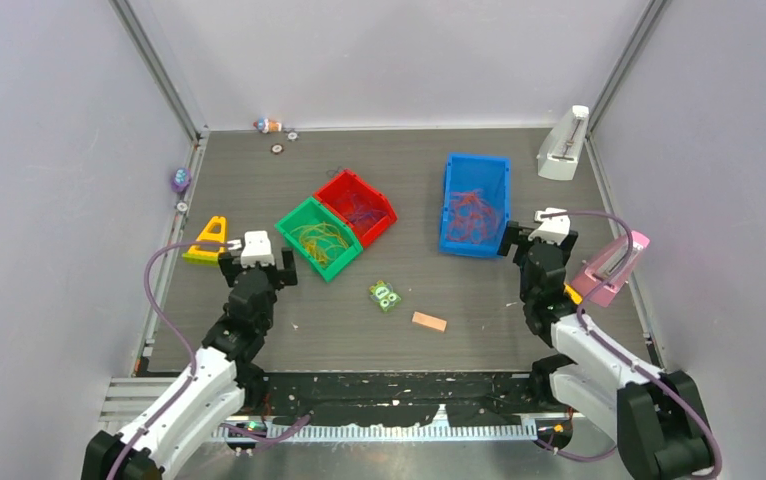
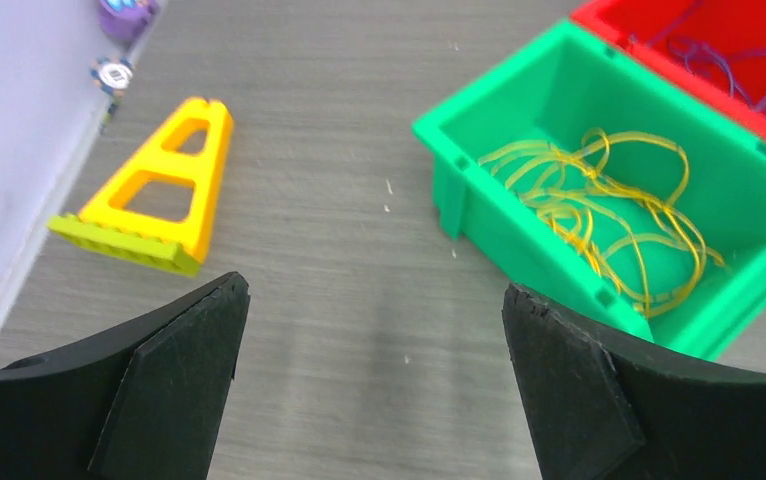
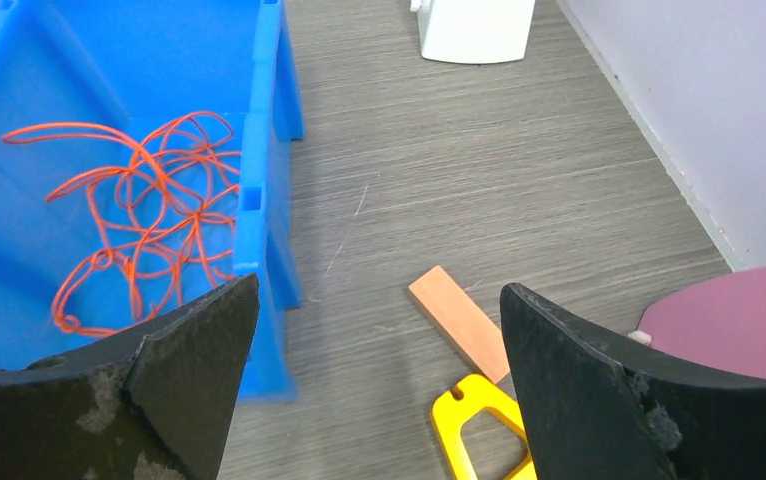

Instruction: Untangle the cables

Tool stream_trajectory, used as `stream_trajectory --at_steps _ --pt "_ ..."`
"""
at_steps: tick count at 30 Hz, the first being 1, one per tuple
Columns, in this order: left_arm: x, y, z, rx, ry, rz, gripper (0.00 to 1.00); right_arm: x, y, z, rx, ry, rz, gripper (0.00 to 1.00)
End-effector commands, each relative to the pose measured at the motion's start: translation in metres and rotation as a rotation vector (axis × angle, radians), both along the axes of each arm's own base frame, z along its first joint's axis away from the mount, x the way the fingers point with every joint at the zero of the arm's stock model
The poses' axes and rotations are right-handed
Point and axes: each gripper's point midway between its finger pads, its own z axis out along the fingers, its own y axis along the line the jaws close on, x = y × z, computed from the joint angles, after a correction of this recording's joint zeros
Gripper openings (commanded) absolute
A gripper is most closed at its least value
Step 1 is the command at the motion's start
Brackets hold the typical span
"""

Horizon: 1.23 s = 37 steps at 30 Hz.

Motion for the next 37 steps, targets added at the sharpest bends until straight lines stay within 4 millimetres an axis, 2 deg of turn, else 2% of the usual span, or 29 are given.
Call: stream_trajectory --at_steps 1,2,3,4,6,8,9,10,11,13,16,17,19,20,21,24,25,37 --pt "0.020 0.018 0.036 0.041 -0.244 0.070 1.00 0.016 -0.009 0.018 -0.037 -0.111 -0.030 0.95" --pt "0.024 0.022 0.035 0.035 -0.283 0.067 1.00 0.013 -0.015 0.003 -0.047 -0.084 -0.061 0.95" --pt "0.029 0.024 0.021 0.037 -0.270 0.046 1.00 0.015 -0.018 0.015 -0.034 -0.153 -0.079 0.95" --pt "0.035 0.029 0.022 0.029 -0.277 0.051 1.00 0.008 -0.023 -0.001 -0.050 -0.134 -0.096 0.95" --pt "0.048 0.045 0.021 0.006 -0.249 0.110 0.99 0.006 -0.025 0.017 -0.068 -0.241 -0.098 0.95" --pt "0.059 0.049 0.017 -0.005 -0.195 0.097 0.98 0.006 -0.029 0.017 -0.084 -0.253 -0.118 0.95" --pt "0.063 0.051 0.018 -0.013 -0.196 0.090 0.97 0.008 -0.028 0.010 -0.098 -0.236 -0.112 0.96" --pt "0.065 0.053 0.018 -0.020 -0.194 0.096 0.97 0.010 -0.026 0.014 -0.096 -0.263 -0.100 0.97" --pt "0.067 0.055 0.020 -0.023 -0.210 0.099 0.97 0.013 -0.024 0.003 -0.110 -0.235 -0.086 0.98" --pt "0.070 0.042 0.026 0.015 -0.279 -0.007 0.96 0.021 -0.017 0.003 -0.122 -0.244 -0.043 0.98" --pt "0.081 0.028 0.011 0.060 -0.266 -0.104 0.89 0.031 -0.015 -0.007 -0.123 -0.186 -0.021 0.96" --pt "0.084 0.029 0.012 0.063 -0.271 -0.101 0.88 0.033 -0.016 -0.006 -0.120 -0.186 -0.020 0.96" --pt "0.080 0.038 0.005 0.035 -0.219 -0.037 0.86 0.034 -0.016 -0.006 -0.119 -0.185 -0.018 0.95" --pt "0.081 0.042 0.004 0.033 -0.222 -0.010 0.97 0.034 -0.016 -0.006 -0.119 -0.183 -0.019 0.95" --pt "0.086 0.046 0.008 0.037 -0.239 0.014 0.99 0.034 -0.016 -0.006 -0.118 -0.185 -0.017 0.95" --pt "0.086 0.044 0.004 0.029 -0.195 0.005 0.99 0.034 -0.016 -0.006 -0.118 -0.184 -0.019 0.95" --pt "0.087 0.045 0.008 0.032 -0.221 0.009 0.99 0.034 -0.016 -0.006 -0.119 -0.184 -0.018 0.95" --pt "0.087 0.044 0.006 0.034 -0.212 0.005 1.00 0.034 -0.016 -0.006 -0.119 -0.183 -0.017 0.95"
